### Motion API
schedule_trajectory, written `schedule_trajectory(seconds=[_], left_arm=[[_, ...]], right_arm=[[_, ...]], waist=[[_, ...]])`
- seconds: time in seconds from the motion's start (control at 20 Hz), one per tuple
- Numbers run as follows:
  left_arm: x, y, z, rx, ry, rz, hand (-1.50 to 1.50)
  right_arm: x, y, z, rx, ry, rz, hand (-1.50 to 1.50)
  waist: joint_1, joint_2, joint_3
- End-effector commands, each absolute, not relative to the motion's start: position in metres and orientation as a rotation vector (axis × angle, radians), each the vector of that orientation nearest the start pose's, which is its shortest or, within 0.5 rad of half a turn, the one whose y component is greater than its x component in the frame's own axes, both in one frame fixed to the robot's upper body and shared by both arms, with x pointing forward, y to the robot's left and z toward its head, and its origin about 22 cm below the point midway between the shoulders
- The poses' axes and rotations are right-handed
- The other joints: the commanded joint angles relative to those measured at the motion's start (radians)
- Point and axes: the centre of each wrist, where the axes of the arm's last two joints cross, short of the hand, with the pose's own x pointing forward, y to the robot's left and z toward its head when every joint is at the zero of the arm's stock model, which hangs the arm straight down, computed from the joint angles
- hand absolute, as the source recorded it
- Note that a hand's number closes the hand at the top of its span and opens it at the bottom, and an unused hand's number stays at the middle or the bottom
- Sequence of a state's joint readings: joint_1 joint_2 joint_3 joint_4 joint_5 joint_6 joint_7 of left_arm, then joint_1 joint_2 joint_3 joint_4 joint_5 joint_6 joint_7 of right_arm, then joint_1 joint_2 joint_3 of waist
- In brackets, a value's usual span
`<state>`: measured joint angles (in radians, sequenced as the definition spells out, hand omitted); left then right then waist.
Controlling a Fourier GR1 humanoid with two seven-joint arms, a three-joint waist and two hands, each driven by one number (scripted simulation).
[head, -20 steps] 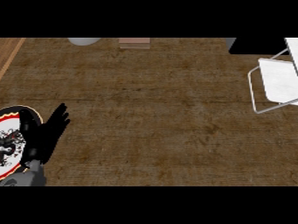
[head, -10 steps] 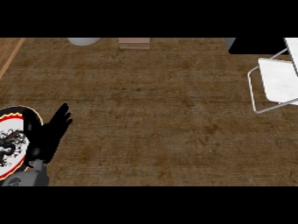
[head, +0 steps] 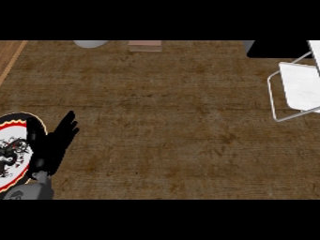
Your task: Pick the croissant from the placemat and place it in the tiered shelf
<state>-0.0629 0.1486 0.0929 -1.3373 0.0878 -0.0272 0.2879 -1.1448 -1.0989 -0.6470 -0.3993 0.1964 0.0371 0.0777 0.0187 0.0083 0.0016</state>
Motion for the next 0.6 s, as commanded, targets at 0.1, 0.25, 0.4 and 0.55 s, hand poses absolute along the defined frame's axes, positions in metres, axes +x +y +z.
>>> schedule_trajectory(seconds=[0.1,0.25,0.4,0.55], left_arm=[[0.267,0.3,-0.018,0.073,-1.13,0.038,0.0],[0.254,0.295,-0.029,0.065,-1.133,0.049,0.0],[0.247,0.283,-0.03,0.1,-1.141,0.034,0.0],[0.246,0.284,-0.027,0.079,-1.135,0.03,0.0]], right_arm=[[0.268,-0.582,0.346,-0.845,-1.646,-0.619,-1.5],[0.234,-0.603,0.356,-0.788,-1.678,-0.655,-1.5],[0.22,-0.618,0.325,-0.774,-1.65,-0.607,-1.5],[0.191,-0.629,0.341,-0.79,-1.675,-0.584,-1.5]], waist=[[-0.006,0.001,0.0],[0.0,0.001,0.001],[0.001,0.002,0.004],[0.004,0.002,0.005]])
